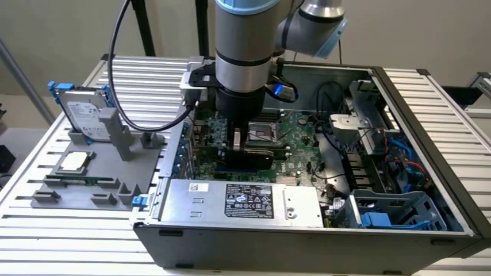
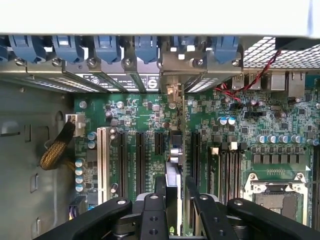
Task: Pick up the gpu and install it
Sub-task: 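Insert the gpu into the slot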
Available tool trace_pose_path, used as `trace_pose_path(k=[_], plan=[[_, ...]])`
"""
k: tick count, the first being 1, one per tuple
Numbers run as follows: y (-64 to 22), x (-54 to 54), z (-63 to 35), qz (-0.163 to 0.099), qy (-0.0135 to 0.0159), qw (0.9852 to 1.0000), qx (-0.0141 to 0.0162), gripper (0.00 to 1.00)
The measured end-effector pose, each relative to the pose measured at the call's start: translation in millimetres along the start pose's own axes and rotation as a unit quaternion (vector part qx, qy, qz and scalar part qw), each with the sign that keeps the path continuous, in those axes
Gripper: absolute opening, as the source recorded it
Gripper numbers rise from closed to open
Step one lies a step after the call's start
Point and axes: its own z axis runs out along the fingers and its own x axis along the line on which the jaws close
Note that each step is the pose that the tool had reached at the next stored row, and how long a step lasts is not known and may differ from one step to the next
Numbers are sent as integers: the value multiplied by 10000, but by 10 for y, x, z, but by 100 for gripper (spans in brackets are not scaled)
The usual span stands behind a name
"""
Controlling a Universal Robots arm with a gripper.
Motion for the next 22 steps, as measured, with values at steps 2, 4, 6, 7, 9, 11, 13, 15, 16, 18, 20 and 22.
trace_pose_path(k=[2, 4, 6, 7, 9, 11, 13, 15, 16, 18, 20, 22], plan=[[0, -5, 4, -1, -1, 10000, 0, 0], [0, -8, 9, 0, -1, 10000, 0, 0], [0, -10, 17, 0, 0, 10000, -1, 0], [0, -11, 22, 0, 1, 10000, -2, 0], [-1, -12, 33, 0, -1, 10000, 1, 0], [-1, -13, 39, 0, 1, 10000, -1, 0], [0, -15, 46, 0, 1, 10000, -1, 0], [-1, -15, 52, -1, 0, 10000, 0, 0], [-1, -16, 55, 0, 0, 10000, 0, 0], [-1, -17, 58, 0, 0, 10000, 0, 0], [-1, -18, 60, 0, 0, 10000, 0, 0], [2, -18, 62, 0, -1, 10000, 1, 0]])
